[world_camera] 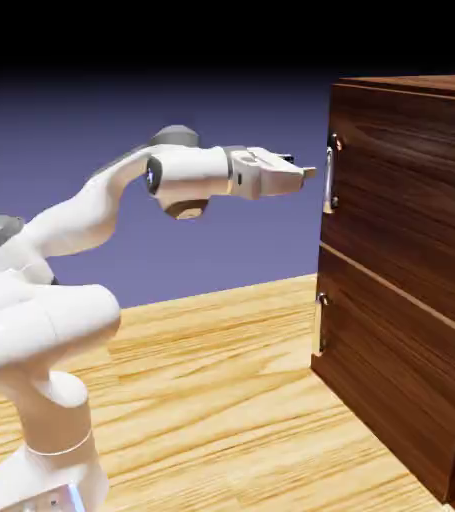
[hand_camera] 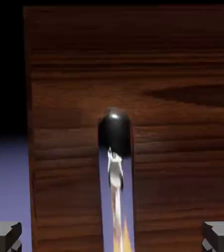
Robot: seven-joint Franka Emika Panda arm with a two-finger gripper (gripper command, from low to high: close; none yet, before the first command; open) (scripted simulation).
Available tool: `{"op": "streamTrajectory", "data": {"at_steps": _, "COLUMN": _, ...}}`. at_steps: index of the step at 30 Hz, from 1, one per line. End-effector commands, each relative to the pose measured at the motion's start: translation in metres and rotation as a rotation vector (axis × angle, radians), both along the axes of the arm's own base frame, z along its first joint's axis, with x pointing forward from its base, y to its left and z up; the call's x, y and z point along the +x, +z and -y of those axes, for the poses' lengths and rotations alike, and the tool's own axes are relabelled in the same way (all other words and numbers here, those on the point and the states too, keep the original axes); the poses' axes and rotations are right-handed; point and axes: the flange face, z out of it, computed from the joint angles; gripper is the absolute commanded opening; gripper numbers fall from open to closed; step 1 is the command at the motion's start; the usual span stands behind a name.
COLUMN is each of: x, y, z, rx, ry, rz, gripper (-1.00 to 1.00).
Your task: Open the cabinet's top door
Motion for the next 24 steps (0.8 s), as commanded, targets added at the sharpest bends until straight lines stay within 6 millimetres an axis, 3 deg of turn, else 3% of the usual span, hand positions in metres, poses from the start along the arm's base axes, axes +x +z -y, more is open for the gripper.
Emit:
{"op": "streamTrajectory", "data": {"at_steps": 1, "x": 0.000, "y": 0.000, "z": 0.000, "rx": 0.000, "ry": 0.000, "rz": 0.000, "gripper": 0.00}}
{"op": "streamTrajectory", "data": {"at_steps": 5, "x": 0.049, "y": 0.000, "z": 0.002, "rx": 0.000, "ry": 0.000, "rz": 0.000, "gripper": 0.00}}
{"op": "streamTrajectory", "data": {"at_steps": 6, "x": 0.050, "y": 0.000, "z": 0.002, "rx": 0.000, "ry": 0.000, "rz": 0.000, "gripper": 0.00}}
{"op": "streamTrajectory", "data": {"at_steps": 7, "x": 0.050, "y": 0.000, "z": 0.002, "rx": 0.000, "ry": 0.000, "rz": 0.000, "gripper": -1.00}}
{"op": "streamTrajectory", "data": {"at_steps": 8, "x": 0.050, "y": 0.000, "z": 0.002, "rx": 0.000, "ry": 0.000, "rz": 0.000, "gripper": -1.00}}
{"op": "streamTrajectory", "data": {"at_steps": 18, "x": -0.040, "y": 0.000, "z": 0.046, "rx": 0.000, "ry": 0.248, "rz": 0.000, "gripper": -1.00}}
{"op": "streamTrajectory", "data": {"at_steps": 24, "x": -0.083, "y": 0.000, "z": 0.078, "rx": 0.000, "ry": 0.383, "rz": 0.000, "gripper": -1.00}}
